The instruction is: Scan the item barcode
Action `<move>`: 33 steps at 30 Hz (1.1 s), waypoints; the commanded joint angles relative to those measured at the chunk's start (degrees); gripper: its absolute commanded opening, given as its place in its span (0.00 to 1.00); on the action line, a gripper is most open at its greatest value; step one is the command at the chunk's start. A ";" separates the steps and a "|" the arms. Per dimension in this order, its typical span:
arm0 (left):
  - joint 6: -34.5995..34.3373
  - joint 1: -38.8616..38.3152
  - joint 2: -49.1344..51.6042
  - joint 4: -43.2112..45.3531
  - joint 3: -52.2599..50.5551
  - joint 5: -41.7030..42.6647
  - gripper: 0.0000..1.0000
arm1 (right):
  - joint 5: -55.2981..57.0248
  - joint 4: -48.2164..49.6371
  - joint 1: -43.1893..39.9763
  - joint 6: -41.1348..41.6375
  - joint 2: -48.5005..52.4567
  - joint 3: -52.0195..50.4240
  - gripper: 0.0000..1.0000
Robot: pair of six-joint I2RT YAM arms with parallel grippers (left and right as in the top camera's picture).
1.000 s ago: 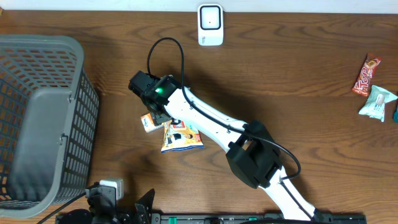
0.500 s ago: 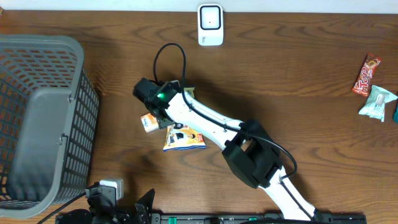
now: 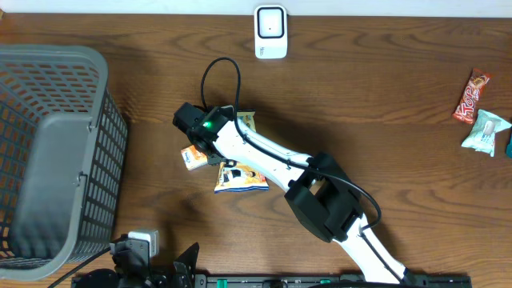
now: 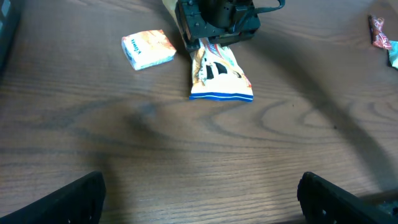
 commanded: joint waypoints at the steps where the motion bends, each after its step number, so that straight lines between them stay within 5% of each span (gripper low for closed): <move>1: 0.98 -0.24 -0.42 0.00 0.26 0.07 0.98 | 1.09 0.24 -0.20 1.49 -1.27 -0.50 0.56; 5: 0.98 -0.24 -0.42 0.00 0.26 0.07 0.98 | -0.31 0.55 -0.42 2.45 -1.27 -0.52 0.47; 14: 0.98 -0.24 -0.42 0.00 0.26 0.07 0.98 | -6.40 1.16 -1.77 2.40 -1.27 -0.66 0.01; 24: 0.98 -0.24 -0.42 0.00 0.26 0.07 0.98 | -31.23 1.31 -7.82 -8.66 -4.83 -0.57 0.01; 33: 0.98 -0.24 -0.42 0.00 0.26 0.07 0.98 | -64.87 -10.49 -19.26 -37.51 -13.66 -0.57 0.01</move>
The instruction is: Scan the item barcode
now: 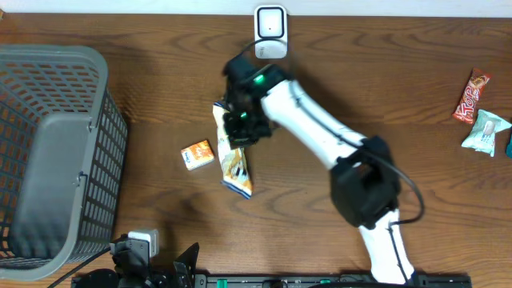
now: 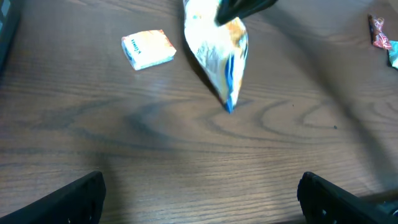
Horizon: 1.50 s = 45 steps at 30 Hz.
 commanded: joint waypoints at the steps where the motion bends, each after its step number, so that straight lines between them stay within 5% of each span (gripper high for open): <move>1: 0.96 -0.24 -0.42 0.00 0.26 0.09 0.98 | -19.78 -5.16 -4.46 -18.05 -5.84 -0.13 0.01; 5: 0.96 -0.24 -0.42 0.00 0.26 0.09 0.98 | -27.67 -14.25 -8.81 -31.32 -7.32 -0.13 0.01; 8: 0.98 -0.24 -0.42 0.00 0.26 0.09 0.98 | -23.34 -14.60 -9.01 -32.37 -7.19 -0.17 0.01; 9: 0.96 -0.24 -0.42 0.00 0.26 0.09 0.98 | -22.03 -14.23 -8.57 -32.37 -7.19 -0.17 0.06; 11: 0.96 -0.24 -0.42 0.00 0.26 0.09 0.98 | -18.73 -12.85 -7.13 -32.20 -7.19 -0.17 0.29; 12: 0.96 -0.24 -0.42 0.00 0.26 0.09 0.98 | -16.15 -11.63 -5.84 -31.10 -7.19 -0.17 0.38; 17: 0.98 -0.24 -0.42 0.00 0.26 0.09 0.98 | 4.42 -4.68 -0.02 -17.07 -7.19 -0.17 0.40; 19: 0.98 -0.24 -0.42 0.00 0.26 0.09 0.98 | 15.85 -1.20 3.02 -8.48 -7.06 -0.17 0.49; 21: 0.96 -0.24 -0.42 0.00 0.26 0.09 0.98 | 22.67 2.51 5.99 -2.51 -6.60 -0.20 0.73; 26: 0.98 -0.24 -0.42 0.00 0.26 0.09 0.98 | 29.92 7.93 10.51 4.76 -4.22 -0.26 0.98; 38: 0.98 -0.24 -0.42 0.00 0.26 0.09 0.98 | 34.80 12.46 13.40 14.43 6.49 -0.26 0.90; 43: 0.98 -0.24 -0.42 0.00 0.26 0.09 0.98 | 34.75 11.54 13.14 15.87 9.29 -0.26 0.71; 45: 0.98 -0.24 -0.42 0.00 0.26 0.09 0.98 | 34.47 10.27 13.14 16.92 10.34 -0.26 0.43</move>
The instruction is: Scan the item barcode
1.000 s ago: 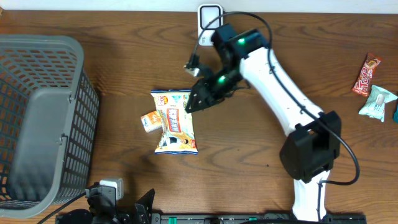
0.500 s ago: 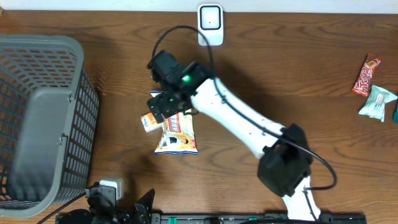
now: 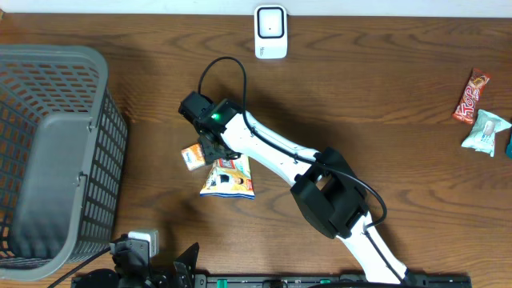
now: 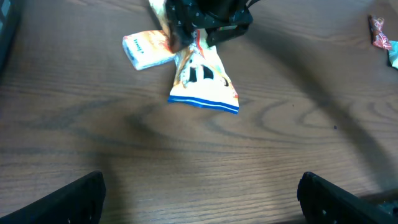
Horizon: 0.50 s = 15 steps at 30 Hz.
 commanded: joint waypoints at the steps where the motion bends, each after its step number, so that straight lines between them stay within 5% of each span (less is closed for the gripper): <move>1: 0.98 -0.24 -0.42 0.00 0.26 0.09 0.98 | -0.11 -1.84 -0.35 3.45 3.08 -0.04 0.21; 2: 0.96 -0.24 -0.42 0.00 0.26 0.09 0.98 | -1.09 -2.47 -0.42 3.43 3.58 -0.04 0.03; 3: 0.98 -0.24 -0.42 0.00 0.26 0.09 0.98 | -2.08 -2.84 -0.50 3.37 4.00 -0.04 0.01; 7: 0.98 -0.24 -0.42 0.00 0.26 0.09 0.98 | -8.83 -3.61 -2.01 0.31 4.28 0.00 0.01; 15: 0.98 -0.24 -0.42 0.00 0.26 0.09 0.98 | -39.50 -8.00 -11.06 -20.96 0.94 0.00 0.01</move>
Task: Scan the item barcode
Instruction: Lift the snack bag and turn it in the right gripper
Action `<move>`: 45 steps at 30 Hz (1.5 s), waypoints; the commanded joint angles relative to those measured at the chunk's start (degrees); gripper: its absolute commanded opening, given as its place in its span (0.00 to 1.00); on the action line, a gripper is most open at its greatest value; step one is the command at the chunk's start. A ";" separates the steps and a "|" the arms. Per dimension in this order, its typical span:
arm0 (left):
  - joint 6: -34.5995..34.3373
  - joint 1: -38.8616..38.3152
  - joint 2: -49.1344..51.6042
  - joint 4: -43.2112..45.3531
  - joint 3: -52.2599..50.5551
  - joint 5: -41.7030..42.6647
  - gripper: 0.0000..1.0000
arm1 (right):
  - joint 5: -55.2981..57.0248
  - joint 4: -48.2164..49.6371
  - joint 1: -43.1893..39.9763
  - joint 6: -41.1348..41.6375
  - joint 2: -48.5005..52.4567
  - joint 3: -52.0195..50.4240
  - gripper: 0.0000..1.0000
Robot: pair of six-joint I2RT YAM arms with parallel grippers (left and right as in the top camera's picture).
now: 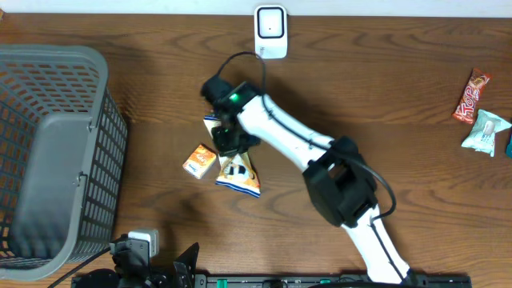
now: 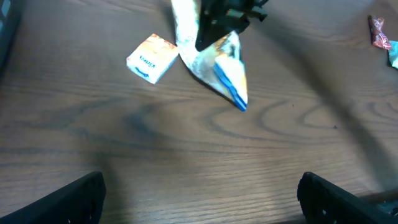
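My right gripper (image 1: 228, 140) is shut on a white, yellow and blue snack bag (image 1: 238, 170), which hangs tilted from it at mid-table. In the left wrist view the same bag (image 2: 221, 62) shows edge-on below the right gripper (image 2: 224, 15). The white barcode scanner (image 1: 270, 32) stands at the table's far edge, beyond the bag. A small orange box (image 1: 200, 161) lies just left of the bag. My left gripper (image 2: 202, 202) is open low over bare wood near the front edge, its fingers (image 2: 74, 199) at the frame's corners.
A large grey mesh basket (image 1: 56, 152) fills the left side. At the far right lie a red candy bar (image 1: 472, 94) and a pale green packet (image 1: 488, 132). The same candy bar (image 2: 379, 32) shows in the left wrist view.
The right gripper has shifted right and toward the scanner with the bag, which now hangs tilted and edge-on. The orange box has turned and slid slightly. The left gripper is unchanged.
The right gripper first held the bag flat on the table beside the orange box. Then it held the bag up close under the scanner. After that the bag was back down next to the box, and now it is raised and tilted again.
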 commanded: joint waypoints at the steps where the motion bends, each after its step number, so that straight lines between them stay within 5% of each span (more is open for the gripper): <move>1: 0.98 -0.24 -0.42 0.02 0.26 0.07 0.98 | -23.02 -3.10 -4.68 -14.69 0.44 -1.22 0.01; 9: 0.98 -0.22 -0.42 0.02 0.26 0.07 0.98 | -32.98 -16.63 -14.82 -32.46 -5.20 -1.22 0.01; 15: 0.98 -0.24 -0.42 0.02 0.26 0.07 0.98 | -46.84 -32.37 -20.63 -53.70 -9.62 -1.55 0.01; 37: 0.98 -0.24 -0.42 0.02 0.26 0.07 0.98 | -53.18 -32.33 -25.11 -57.75 -13.22 -2.05 0.01; 41: 0.96 -0.24 -0.42 0.02 0.26 0.07 0.98 | -54.73 -32.35 -24.90 -48.00 -13.22 -2.05 0.01; 45: 0.98 -0.24 -0.42 0.02 0.26 0.07 0.98 | -54.10 -32.33 -24.90 -57.16 -13.22 -2.03 0.01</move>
